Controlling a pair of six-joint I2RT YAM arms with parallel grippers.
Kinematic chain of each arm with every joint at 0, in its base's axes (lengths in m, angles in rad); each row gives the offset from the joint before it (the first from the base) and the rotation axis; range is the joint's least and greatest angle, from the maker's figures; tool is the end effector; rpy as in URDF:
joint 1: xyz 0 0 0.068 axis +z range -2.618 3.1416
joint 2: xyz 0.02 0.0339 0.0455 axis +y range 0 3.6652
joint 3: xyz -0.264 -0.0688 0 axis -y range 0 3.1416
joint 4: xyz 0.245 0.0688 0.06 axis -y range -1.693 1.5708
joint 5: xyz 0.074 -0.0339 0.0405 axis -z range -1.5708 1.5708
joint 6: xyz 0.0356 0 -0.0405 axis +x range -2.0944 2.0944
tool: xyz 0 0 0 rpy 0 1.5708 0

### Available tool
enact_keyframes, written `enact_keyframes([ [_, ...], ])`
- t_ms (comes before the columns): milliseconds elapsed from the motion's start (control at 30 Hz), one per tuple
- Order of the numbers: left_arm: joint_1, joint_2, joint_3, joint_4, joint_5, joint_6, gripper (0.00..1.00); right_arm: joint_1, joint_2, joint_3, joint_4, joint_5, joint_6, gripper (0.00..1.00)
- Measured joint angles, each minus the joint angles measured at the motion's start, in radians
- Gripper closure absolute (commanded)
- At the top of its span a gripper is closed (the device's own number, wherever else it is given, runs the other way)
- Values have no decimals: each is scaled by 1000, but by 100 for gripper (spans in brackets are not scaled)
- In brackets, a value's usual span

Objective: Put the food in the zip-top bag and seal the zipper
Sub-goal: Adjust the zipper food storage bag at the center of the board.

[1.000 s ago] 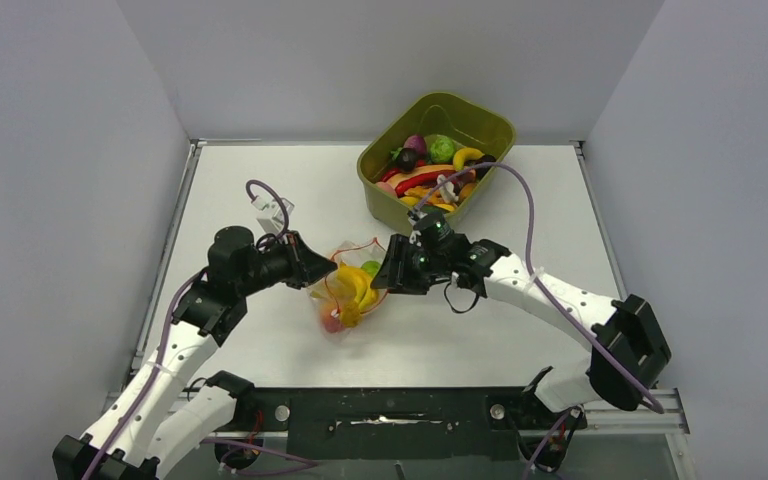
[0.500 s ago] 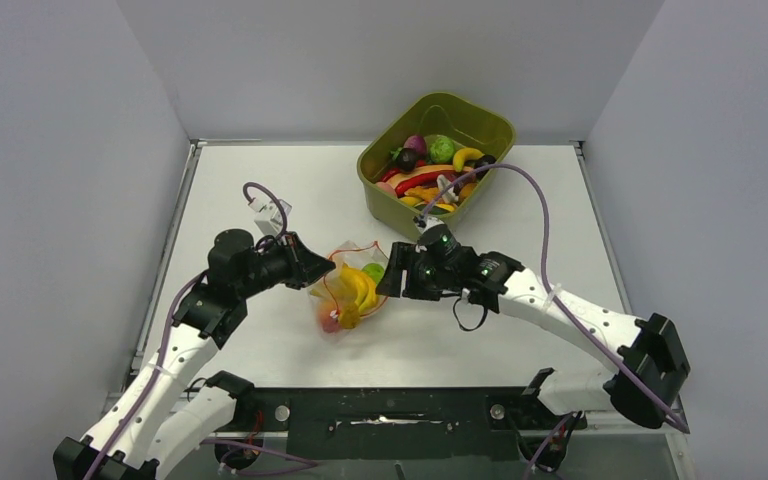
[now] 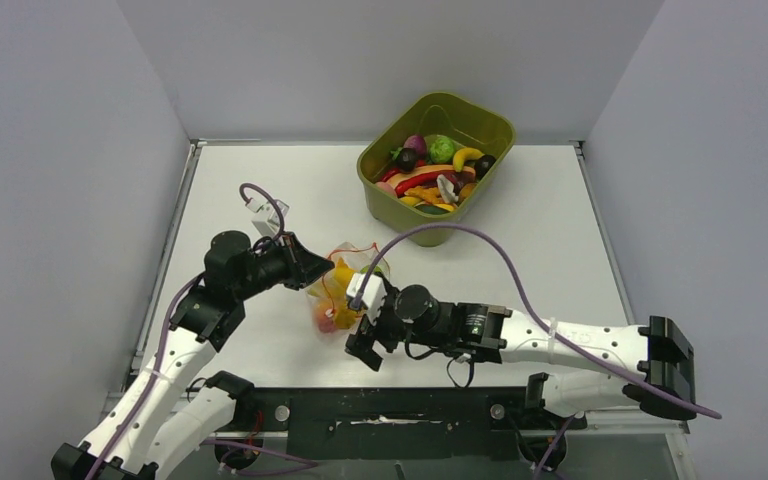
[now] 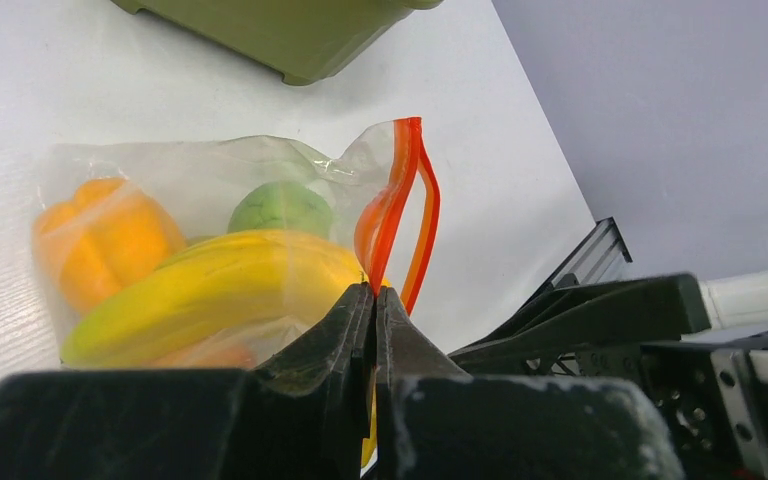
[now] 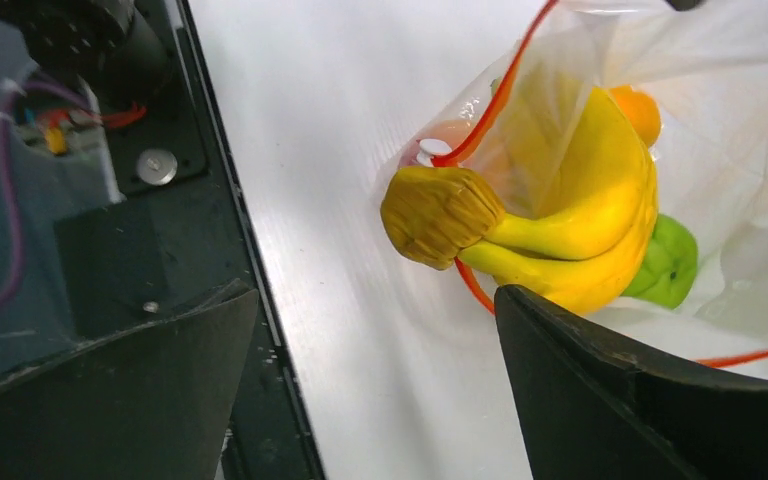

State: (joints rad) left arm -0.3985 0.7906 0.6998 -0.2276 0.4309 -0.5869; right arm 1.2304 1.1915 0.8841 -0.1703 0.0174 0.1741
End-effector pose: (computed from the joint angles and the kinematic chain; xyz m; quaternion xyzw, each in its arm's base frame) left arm 0.1645 -0.0854 0.3054 0.0503 0.7998 -0.4234 0.4225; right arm 0.0911 0.2555 0.2914 -0.4266 0.7402 0.3300 0.4016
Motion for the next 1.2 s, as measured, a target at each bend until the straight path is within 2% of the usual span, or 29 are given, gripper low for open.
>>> enact_keyframes([
  [133, 1, -4, 0, 0, 1, 0, 100, 50, 45, -34, 66, 62, -189, 5],
  [400, 1, -14, -7, 1, 4, -2, 100, 62, 113, -78, 180, 158, -464, 2],
  [667, 1, -23, -17, 2, 13, -5, 100, 81, 160, -90, 292, 202, -604, 2],
  [800, 2, -24, -17, 5, 16, -8, 100, 87, 194, -90, 351, 246, -641, 10],
  [833, 3, -24, -17, 5, 19, -8, 100, 87, 200, -90, 357, 259, -648, 15],
  [967, 3, -32, -25, 7, 26, -8, 100, 83, 201, -90, 373, 299, -671, 49],
  [1033, 5, -37, -30, 8, 29, -7, 100, 69, 191, -100, 391, 303, -665, 53],
  [1200, 8, -37, -32, 7, 44, -6, 100, 8, 146, -135, 423, 303, -631, 53],
])
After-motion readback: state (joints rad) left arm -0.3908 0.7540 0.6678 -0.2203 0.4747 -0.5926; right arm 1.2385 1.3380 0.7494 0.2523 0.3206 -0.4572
